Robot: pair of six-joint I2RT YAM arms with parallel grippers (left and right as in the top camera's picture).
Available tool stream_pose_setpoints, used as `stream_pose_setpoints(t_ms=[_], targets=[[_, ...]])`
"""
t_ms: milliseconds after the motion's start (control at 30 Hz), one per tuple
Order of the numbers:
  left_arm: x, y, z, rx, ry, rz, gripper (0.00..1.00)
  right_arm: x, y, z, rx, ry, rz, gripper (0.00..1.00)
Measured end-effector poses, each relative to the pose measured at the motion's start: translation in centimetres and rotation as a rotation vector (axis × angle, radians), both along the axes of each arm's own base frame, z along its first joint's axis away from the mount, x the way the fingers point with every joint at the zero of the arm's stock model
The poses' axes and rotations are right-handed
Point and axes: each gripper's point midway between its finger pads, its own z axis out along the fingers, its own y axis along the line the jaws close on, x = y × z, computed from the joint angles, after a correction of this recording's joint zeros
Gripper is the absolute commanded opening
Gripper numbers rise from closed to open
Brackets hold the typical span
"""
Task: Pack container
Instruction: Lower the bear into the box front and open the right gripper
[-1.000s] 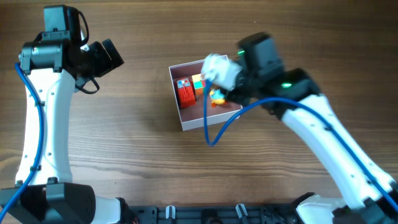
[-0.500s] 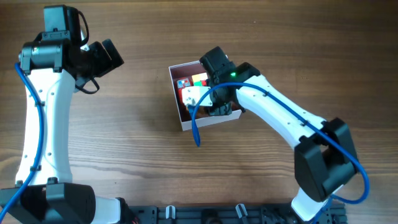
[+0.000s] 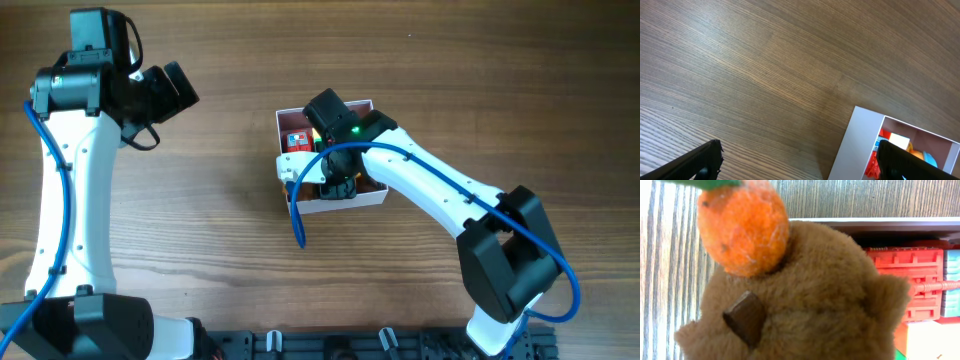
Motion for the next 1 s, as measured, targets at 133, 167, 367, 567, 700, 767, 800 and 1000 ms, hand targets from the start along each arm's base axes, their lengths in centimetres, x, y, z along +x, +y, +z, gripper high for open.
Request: stream_pose_setpoints(t_ms=[133, 167, 367, 567, 700, 767, 800, 1000], targets=[[0.0, 0.0, 0.0, 0.000, 0.000, 0.000, 1.00, 0.8, -1.0, -0.3, -0.059, -0.029, -0.073, 0.51], [0.0, 0.0, 0.0, 0.000, 0.000, 0.000, 1.00, 1.0, -1.2, -0.3, -0.071, -0.034, -0.086, 0.52], [0.0, 0.0, 0.0, 0.000, 0.000, 0.000, 1.00, 1.6, -2.4, -0.5, -0.132, -0.060, -0.140, 1.00], [0.0, 0.0, 0.0, 0.000, 0.000, 0.000, 1.00, 1.4, -2.7, -0.6, -0.145, -0.056, -0.144, 1.00], [0.0, 0.0, 0.0, 0.000, 0.000, 0.000, 1.00, 1.4, -2.7, -0.6, -0.145, -0.056, -0.145, 1.00], [0.0, 0.0, 0.0, 0.000, 0.000, 0.000, 1.00, 1.4, -2.7, -0.4, -0.142, -0.060, -0.145, 1.00], [0.0, 0.0, 0.0, 0.000, 0.000, 0.000, 1.00, 1.4, -2.7, -0.1, -0.139, -0.063, -0.145, 1.00], [0.0, 0.0, 0.0, 0.000, 0.000, 0.000, 1.00, 1.8, -2.4, 7.3, -0.003, -0.199, -0.183, 0.94]])
